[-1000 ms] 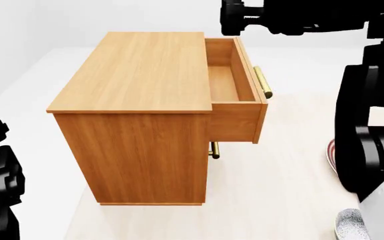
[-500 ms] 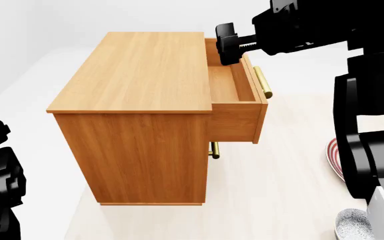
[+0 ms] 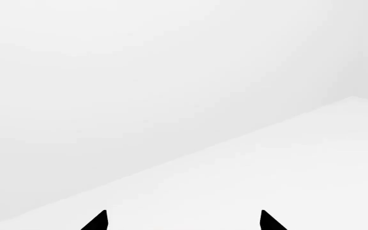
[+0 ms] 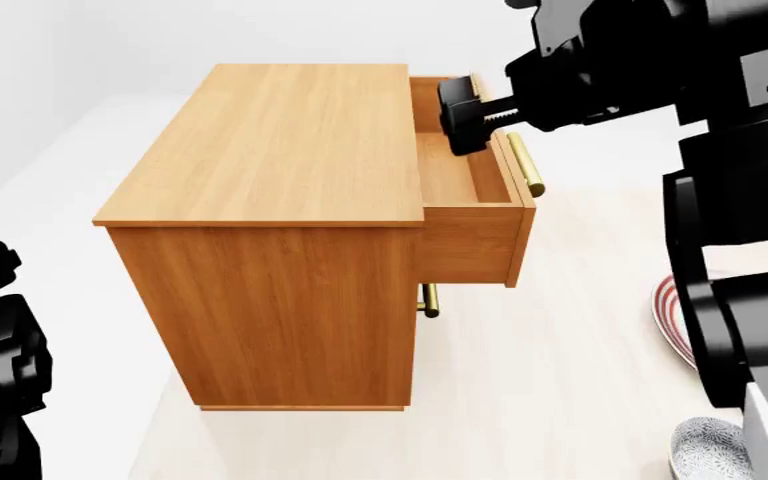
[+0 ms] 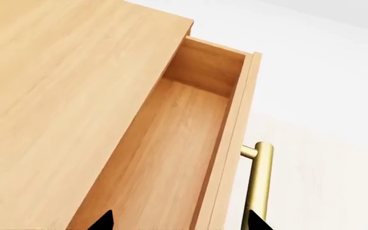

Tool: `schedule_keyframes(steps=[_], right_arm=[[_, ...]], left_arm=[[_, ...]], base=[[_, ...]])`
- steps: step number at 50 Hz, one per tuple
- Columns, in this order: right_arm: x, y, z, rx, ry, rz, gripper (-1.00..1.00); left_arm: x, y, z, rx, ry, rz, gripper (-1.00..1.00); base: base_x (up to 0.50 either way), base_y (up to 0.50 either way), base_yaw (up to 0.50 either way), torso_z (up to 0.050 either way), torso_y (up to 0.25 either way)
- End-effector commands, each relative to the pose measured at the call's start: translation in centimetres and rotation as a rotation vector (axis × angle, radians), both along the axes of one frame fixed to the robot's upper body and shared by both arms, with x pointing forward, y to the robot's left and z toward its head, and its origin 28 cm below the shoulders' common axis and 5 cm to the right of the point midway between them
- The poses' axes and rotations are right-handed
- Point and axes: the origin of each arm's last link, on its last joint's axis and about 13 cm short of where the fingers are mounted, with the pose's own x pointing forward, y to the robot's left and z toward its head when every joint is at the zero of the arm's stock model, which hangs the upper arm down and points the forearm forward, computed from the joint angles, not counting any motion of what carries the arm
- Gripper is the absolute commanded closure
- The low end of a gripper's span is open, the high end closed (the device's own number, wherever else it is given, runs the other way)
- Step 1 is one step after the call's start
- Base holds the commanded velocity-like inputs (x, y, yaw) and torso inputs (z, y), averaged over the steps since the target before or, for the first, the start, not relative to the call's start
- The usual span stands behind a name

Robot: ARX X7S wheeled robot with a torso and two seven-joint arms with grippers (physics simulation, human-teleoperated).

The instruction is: Open the top drawer of the cabinet and put the bowl in it.

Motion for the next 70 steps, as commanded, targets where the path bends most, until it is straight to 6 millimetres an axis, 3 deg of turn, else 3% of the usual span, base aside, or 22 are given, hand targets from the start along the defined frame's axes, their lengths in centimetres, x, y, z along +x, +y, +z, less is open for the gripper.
schedule_keyframes(steps=[1,41,70], right_arm=[[0.4,-0.3,-0.9,-0.016,0.013,-0.009,-1.00],[1.5,-1.2,-3.5,-0.037,0.046,-0.044,-1.00],[1.8,-2.2,-4.0,-0.134,0.030,-0.100,-1.00]], left_arm=[[0.0,0.0,0.0,-0.001,0.000,0.000,-1.00],[0.0,-0.2,-0.1,0.001,0.003,-0.006,-1.00],[0.1,-0.4,-0.2,-0.003,0.003,-0.012,-1.00]], base=[[0.00,0.00,0.00,0.000,0.000],[0.00,0.00,0.00,0.000,0.000],[0.00,0.00,0.00,0.000,0.000]])
